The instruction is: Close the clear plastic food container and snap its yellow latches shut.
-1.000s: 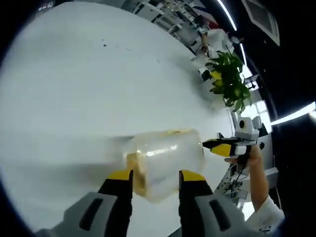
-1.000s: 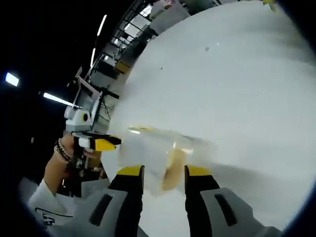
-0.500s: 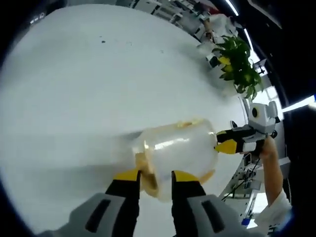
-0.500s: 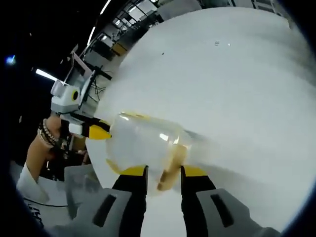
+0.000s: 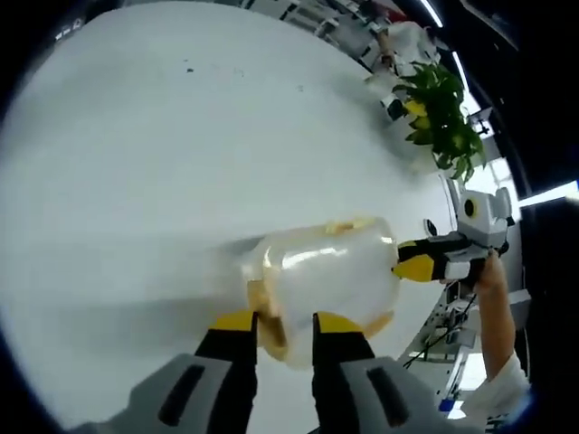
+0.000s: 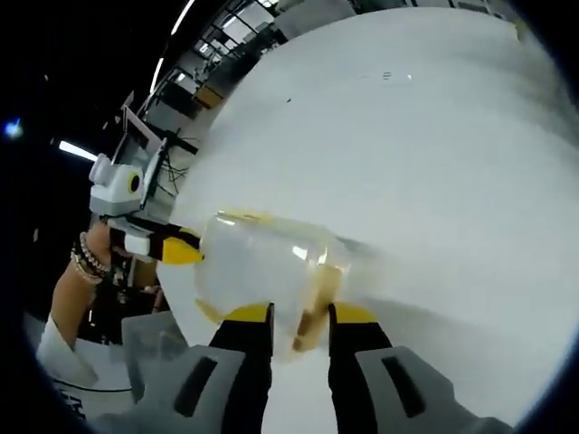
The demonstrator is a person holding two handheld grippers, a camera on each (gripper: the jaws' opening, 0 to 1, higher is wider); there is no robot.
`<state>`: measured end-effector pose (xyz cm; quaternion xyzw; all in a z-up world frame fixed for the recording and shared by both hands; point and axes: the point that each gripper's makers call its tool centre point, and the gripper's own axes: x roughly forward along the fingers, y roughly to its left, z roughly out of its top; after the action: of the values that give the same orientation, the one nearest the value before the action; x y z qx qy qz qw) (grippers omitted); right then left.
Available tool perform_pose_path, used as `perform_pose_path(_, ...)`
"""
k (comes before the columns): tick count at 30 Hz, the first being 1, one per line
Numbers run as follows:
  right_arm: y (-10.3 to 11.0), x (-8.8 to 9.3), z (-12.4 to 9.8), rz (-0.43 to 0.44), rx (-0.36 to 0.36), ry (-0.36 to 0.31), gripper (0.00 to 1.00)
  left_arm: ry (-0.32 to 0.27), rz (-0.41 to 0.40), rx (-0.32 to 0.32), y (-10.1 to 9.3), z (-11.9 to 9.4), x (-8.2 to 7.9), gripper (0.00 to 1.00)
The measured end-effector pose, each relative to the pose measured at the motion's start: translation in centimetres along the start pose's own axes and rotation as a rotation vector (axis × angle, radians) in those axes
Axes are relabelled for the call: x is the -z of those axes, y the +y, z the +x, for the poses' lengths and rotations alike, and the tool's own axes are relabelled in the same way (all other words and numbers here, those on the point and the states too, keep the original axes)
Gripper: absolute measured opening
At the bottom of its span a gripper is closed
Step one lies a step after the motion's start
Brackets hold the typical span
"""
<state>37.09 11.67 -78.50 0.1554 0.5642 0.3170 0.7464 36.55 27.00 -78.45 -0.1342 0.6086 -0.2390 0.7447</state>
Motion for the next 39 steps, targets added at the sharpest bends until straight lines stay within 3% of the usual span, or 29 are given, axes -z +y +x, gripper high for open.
perform_pose_path(7,0.0,0.0,0.0,0.011,0.000,0.007,0.18,0.013,0.002,-0.003,0.0,0.1,0.1,0.14)
perform_pose_path(8,0.5,0.8,-0.1,0.029,-0.035,0.047,0.17,0.013,0.002,-0.008,0.1,0.1,0.0,0.14)
perform_pose_path(9,-0.1,-0.1,0.5,0.028,-0.002,-0.008,0.17,0.015,0.004,-0.005,0.0,0.2,0.0,0.13)
perform_pose_path(10,0.2,0.4,0.5,0.005,-0.003,0.016,0.17,0.015,0.000,-0.004,0.1,0.2,0.0,0.13)
perform_pose_path(24,0.2,0.3,0.7,0.011,0.002,0.019,0.17,0.002,-0.063,0.023,0.2,0.2,0.0,0.11)
perform_pose_path(30,0.1,0.2,0.4,0.017,0.000,0.020,0.17,0.002,-0.068,0.019,0.0,0.2,0.0,0.08)
perform_pose_path(31,0.2,0.2,0.4,0.005,-0.003,0.022,0.17,0.028,-0.057,-0.011,0.7,0.0,0.5,0.09)
perform_pose_path(32,0.2,0.1,0.4,0.016,-0.001,0.018,0.17,-0.001,-0.069,0.024,-0.1,0.5,0.0,0.09)
perform_pose_path(39,0.2,0.1,0.1,0.015,-0.003,0.017,0.18,0.000,-0.060,0.012,-0.8,1.0,0.1,0.09)
